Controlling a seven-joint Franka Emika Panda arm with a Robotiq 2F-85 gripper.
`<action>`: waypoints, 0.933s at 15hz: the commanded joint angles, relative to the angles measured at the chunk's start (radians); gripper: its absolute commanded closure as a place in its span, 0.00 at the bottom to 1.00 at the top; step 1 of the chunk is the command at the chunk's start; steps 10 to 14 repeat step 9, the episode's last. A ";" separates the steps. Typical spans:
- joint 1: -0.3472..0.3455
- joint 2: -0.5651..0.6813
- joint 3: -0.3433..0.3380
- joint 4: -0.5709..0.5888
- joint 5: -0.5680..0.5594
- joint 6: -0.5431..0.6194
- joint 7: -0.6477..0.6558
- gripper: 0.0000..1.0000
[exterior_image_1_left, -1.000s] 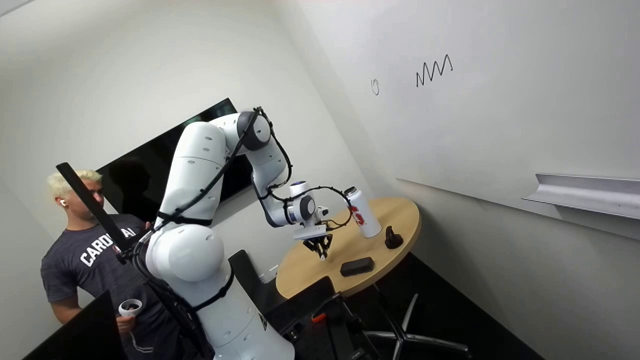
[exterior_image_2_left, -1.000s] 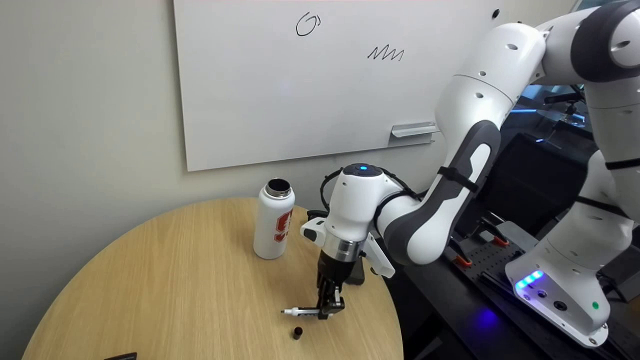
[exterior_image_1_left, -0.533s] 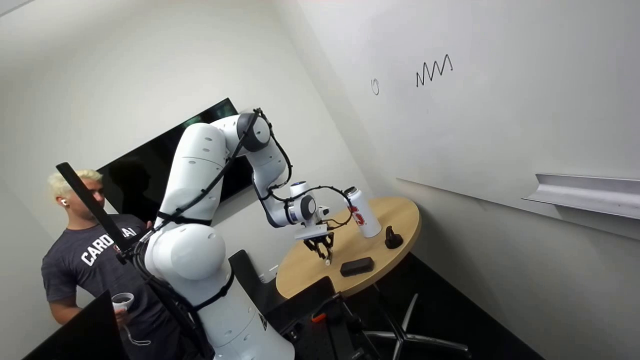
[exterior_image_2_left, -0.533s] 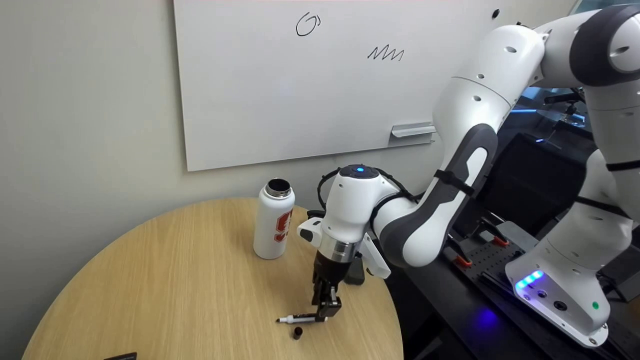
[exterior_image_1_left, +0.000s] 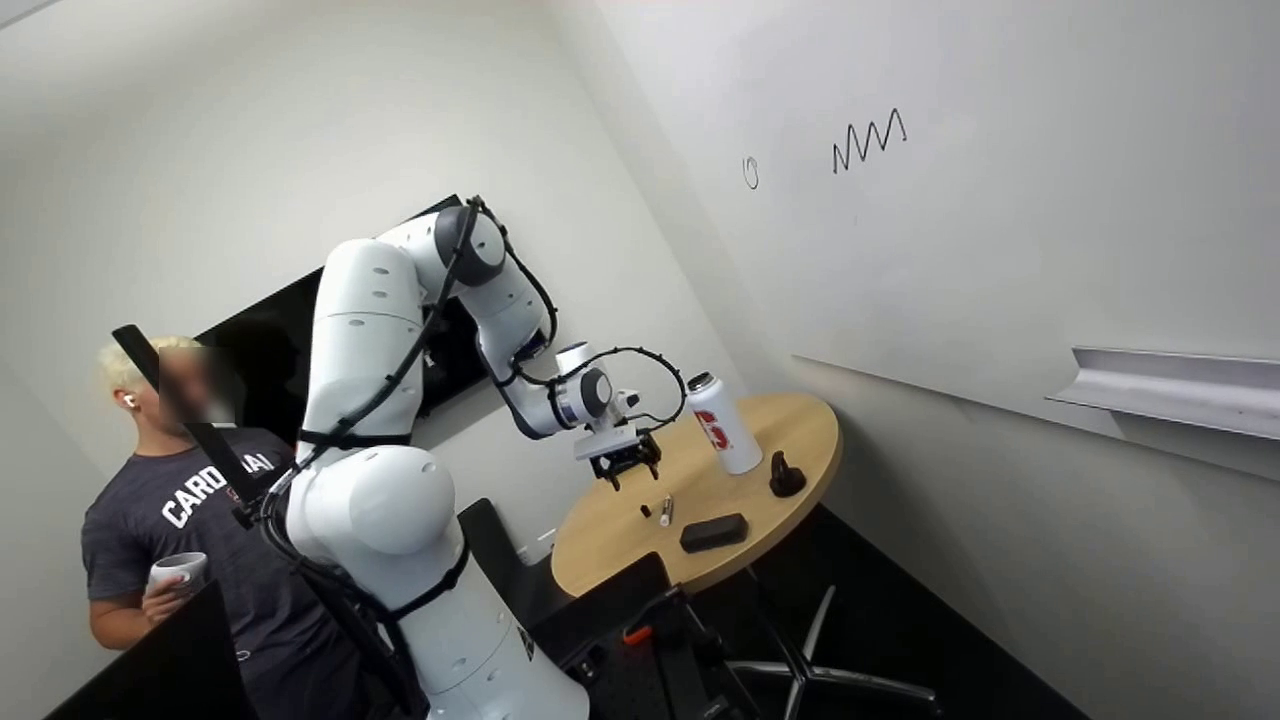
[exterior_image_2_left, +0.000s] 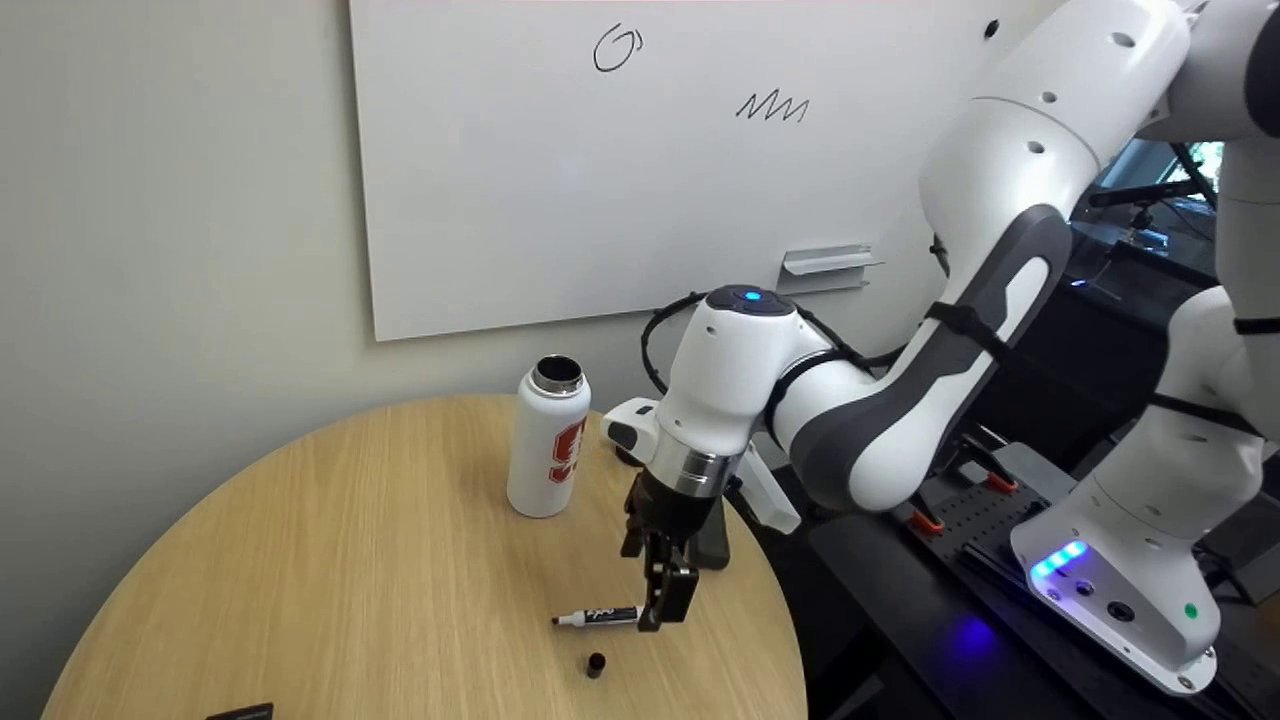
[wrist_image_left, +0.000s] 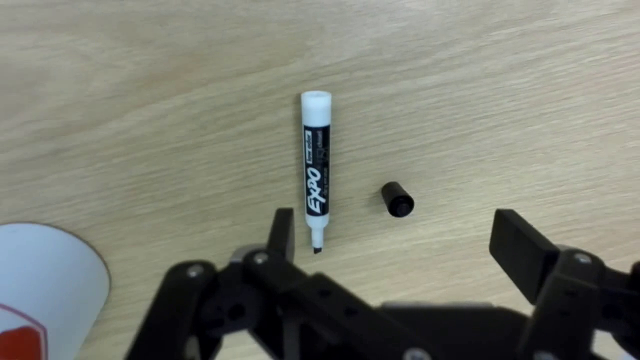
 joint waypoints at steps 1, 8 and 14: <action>0.036 -0.227 -0.021 -0.131 -0.022 -0.093 0.062 0.00; -0.010 -0.403 0.050 -0.178 0.020 -0.215 0.007 0.00; -0.012 -0.412 0.055 -0.175 0.023 -0.225 0.002 0.00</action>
